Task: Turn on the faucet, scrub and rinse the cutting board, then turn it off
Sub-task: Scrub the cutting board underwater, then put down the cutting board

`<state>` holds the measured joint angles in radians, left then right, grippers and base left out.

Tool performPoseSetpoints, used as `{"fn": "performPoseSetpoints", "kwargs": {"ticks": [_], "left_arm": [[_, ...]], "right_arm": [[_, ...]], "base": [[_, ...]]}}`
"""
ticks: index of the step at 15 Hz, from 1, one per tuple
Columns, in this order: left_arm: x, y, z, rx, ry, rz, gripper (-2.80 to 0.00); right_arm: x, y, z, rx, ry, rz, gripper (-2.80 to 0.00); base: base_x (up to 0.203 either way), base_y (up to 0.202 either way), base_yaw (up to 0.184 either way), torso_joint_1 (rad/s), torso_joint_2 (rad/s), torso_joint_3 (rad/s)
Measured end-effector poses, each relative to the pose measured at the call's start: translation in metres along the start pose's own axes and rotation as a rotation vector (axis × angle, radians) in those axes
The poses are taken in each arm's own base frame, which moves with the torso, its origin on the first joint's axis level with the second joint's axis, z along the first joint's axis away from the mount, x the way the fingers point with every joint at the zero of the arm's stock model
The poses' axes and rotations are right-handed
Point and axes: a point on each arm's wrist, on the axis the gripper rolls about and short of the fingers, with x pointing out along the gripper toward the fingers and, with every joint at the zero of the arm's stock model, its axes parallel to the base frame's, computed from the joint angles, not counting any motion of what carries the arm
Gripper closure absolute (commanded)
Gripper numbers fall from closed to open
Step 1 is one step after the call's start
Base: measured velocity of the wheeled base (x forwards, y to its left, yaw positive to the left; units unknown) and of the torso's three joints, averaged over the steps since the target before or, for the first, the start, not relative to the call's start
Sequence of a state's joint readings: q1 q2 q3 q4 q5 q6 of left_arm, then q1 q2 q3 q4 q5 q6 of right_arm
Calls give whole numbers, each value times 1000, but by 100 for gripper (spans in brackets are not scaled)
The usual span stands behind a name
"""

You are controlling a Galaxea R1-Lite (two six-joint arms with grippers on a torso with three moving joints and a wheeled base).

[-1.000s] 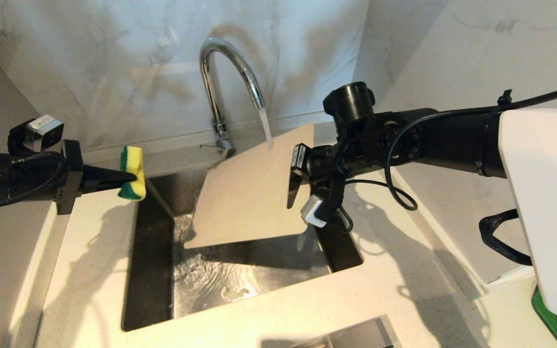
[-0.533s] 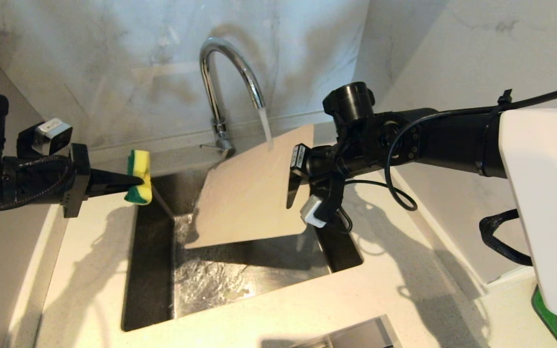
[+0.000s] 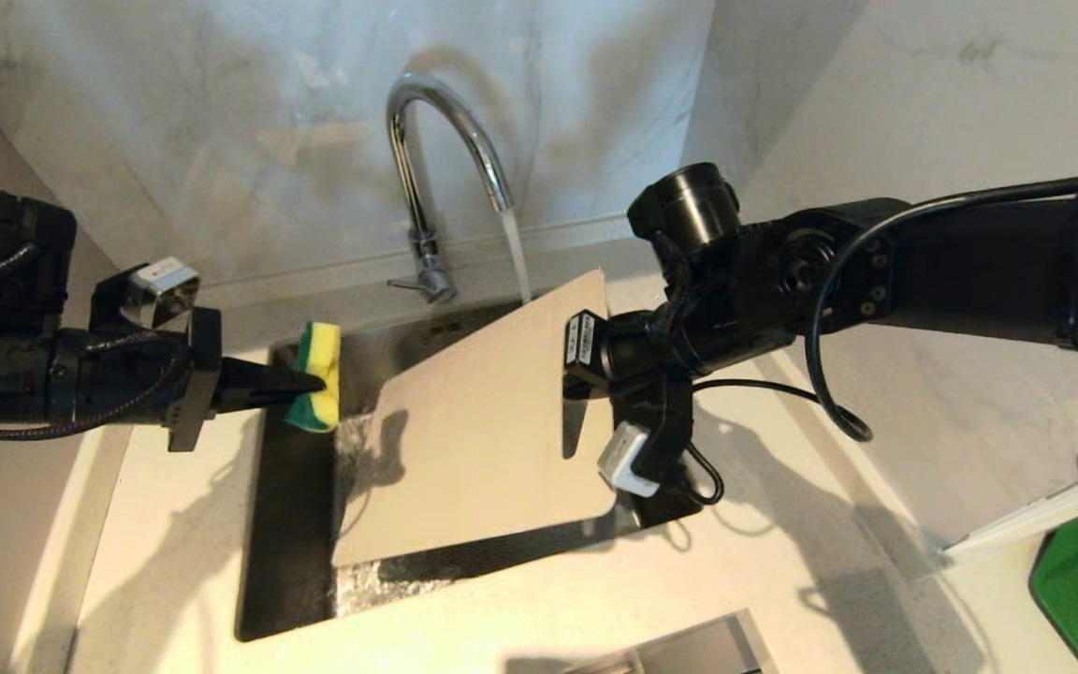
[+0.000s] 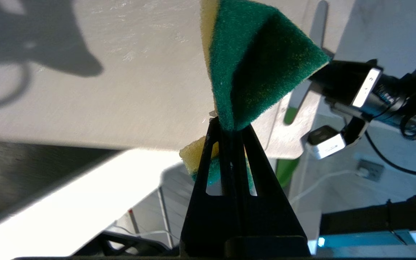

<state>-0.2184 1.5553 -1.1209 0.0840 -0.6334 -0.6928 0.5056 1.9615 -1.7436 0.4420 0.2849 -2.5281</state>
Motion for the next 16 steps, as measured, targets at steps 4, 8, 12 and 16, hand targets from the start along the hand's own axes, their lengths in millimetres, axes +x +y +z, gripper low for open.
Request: {"fn": "performPoseSetpoints", "kwargs": {"ticks": [4,8,12,16], "left_arm": [[11,-34,2,12,-28,-105,0],[27,-65,8,62,-52,-129,0],[53,-74,5,68,-22,-105,0],[81,-57,-3,61,37,-49,0]], "right_arm": [[-9,-15,6,-32,28,-53,0],[-11,-36,14,-58,17,-100,0],[-12,-43,18,-67,13,-115,0],[-17,-46,17,-56,21,-126,0]], "base": [[0,0,0,0,0,0],[0,0,0,0,0,0],[0,0,0,0,0,0],[0,0,0,0,0,0]]}}
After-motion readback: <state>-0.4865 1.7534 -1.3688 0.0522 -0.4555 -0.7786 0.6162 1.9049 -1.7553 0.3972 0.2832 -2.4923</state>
